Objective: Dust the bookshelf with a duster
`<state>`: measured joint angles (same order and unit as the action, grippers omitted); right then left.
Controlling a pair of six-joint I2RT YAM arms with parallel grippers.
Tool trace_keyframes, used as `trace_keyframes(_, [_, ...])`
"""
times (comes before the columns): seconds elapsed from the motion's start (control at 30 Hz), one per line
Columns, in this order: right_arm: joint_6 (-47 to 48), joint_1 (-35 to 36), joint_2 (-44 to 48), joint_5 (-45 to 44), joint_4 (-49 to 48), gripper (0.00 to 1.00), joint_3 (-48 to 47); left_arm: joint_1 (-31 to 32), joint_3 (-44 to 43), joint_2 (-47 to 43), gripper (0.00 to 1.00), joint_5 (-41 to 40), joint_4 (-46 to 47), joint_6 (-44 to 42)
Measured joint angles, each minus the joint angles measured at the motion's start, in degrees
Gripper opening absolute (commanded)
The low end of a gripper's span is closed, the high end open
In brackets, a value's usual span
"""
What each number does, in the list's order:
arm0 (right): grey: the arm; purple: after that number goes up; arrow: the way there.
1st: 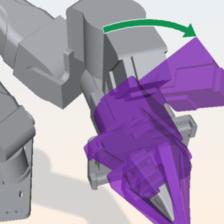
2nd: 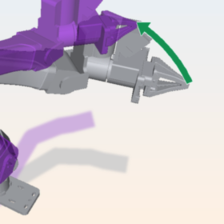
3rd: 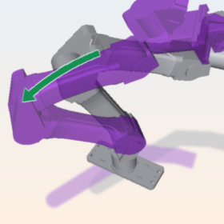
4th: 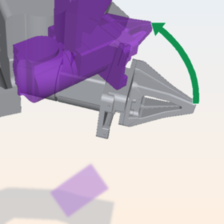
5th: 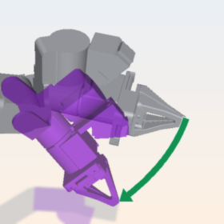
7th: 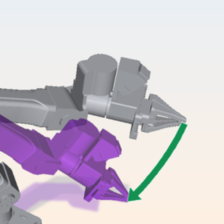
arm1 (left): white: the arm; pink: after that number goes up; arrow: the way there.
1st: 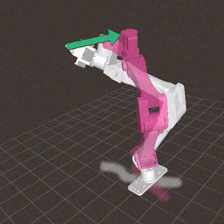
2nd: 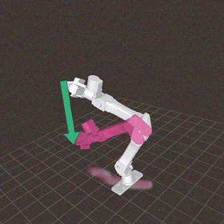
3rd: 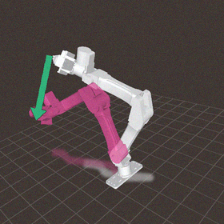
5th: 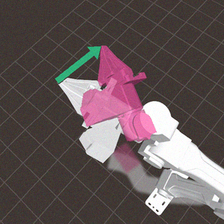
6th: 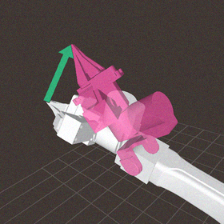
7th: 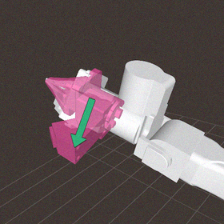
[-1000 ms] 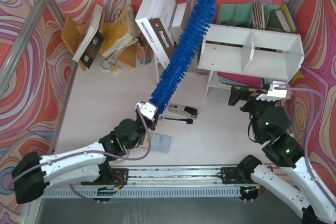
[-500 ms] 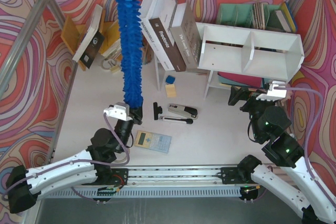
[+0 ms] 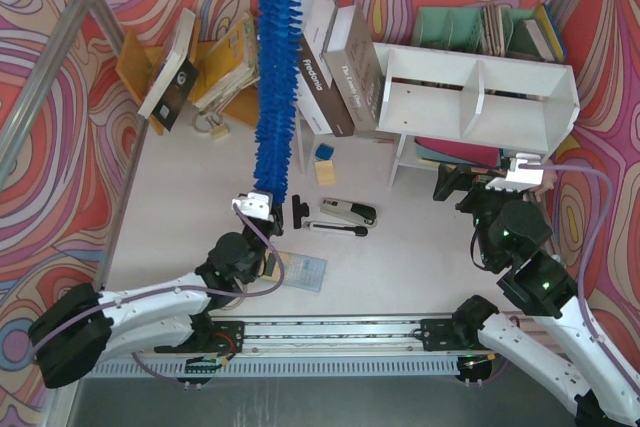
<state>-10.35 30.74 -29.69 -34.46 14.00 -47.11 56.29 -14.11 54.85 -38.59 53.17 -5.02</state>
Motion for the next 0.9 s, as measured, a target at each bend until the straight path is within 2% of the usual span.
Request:
trace_keyframes(0.27, [0.0,0.0,0.0,0.0,0.0,0.99,0.0,-0.3,0.9,9.6,0.00,0.8,8.8,0.5])
trace_keyframes(0.47, [0.0,0.0,0.0,0.0,0.0,0.99,0.0,-0.3,1.2,10.3,0.00,0.8,11.0,-1.1])
trace_keyframes(0.57, [0.0,0.0,-0.2,0.0,0.0,0.99,0.0,-0.3,1.1,7.8,0.00,0.8,9.7,-2.6])
trace_keyframes(0.8, [0.0,0.0,-0.4,0.0,0.0,0.99,0.0,-0.3,-1.0,-6.4,0.00,3.4,0.3,-5.6])
trace_keyframes(0.9, [0.0,0.0,-0.4,0.0,0.0,0.99,0.0,-0.4,-1.6,-8.1,0.00,5.2,-2.0,-6.4])
